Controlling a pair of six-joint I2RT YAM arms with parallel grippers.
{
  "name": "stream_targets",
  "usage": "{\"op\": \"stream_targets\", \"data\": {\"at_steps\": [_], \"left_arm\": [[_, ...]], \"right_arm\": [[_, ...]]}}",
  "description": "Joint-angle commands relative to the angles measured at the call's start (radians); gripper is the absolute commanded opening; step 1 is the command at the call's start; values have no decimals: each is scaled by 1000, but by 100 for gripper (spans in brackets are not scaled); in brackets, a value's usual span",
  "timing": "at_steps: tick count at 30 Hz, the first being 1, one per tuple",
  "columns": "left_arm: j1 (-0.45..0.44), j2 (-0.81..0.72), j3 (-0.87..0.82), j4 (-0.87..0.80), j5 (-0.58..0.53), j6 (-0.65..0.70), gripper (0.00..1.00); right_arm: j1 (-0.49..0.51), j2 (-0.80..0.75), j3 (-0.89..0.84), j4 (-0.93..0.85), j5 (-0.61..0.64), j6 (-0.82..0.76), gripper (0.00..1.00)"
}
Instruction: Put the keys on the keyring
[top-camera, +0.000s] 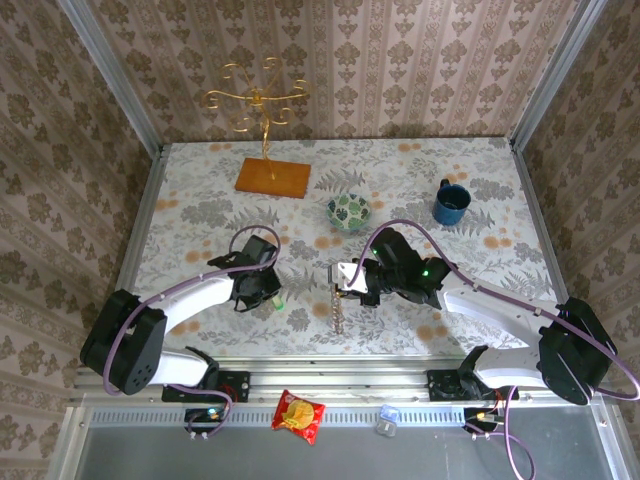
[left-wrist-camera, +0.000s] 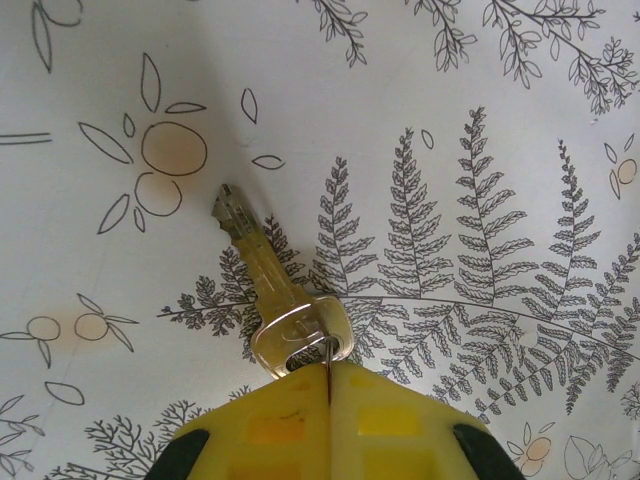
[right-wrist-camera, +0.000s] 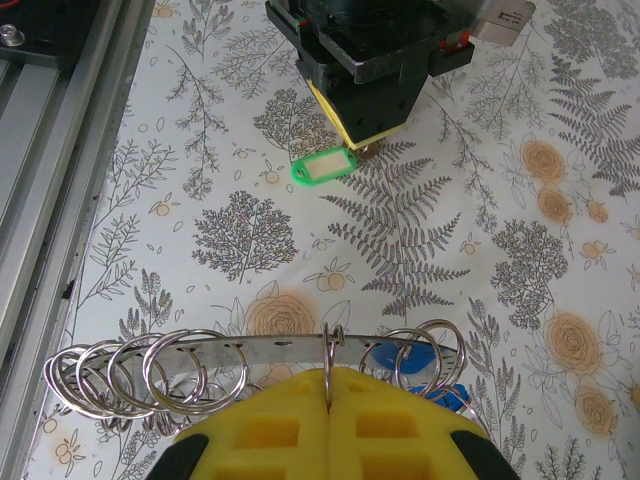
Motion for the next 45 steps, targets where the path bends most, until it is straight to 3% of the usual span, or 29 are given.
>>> {"op": "stream_targets", "data": {"at_steps": [1,5,10,24,32,36,45], "left_arm": [[6,-9,-4,-9,2,6,0],[2,-43,14,-52,-12,54,0],[-25,-154,41,-94,-29,238,0],[-87,-636,-78,170,191,1027,0],[-89,-614,-37,153,357,1355,0],[-103,-611,-56,195,512,1570,0],[-139,-604,-112,300,606,1807,0]], "right_arm": [[4,-18,29,-39,-22,-15,0],[3,-20,29,-40,-22,-16,0],[3,-21,30,-39,-30,-13,0],[-1,-36,27,-8,-98,6,0],[3,-14,50,-20,-159,2,0],[2,-4,55,-20,-195,-2,0],[10,26,98,-80,-215,-37,0]]}}
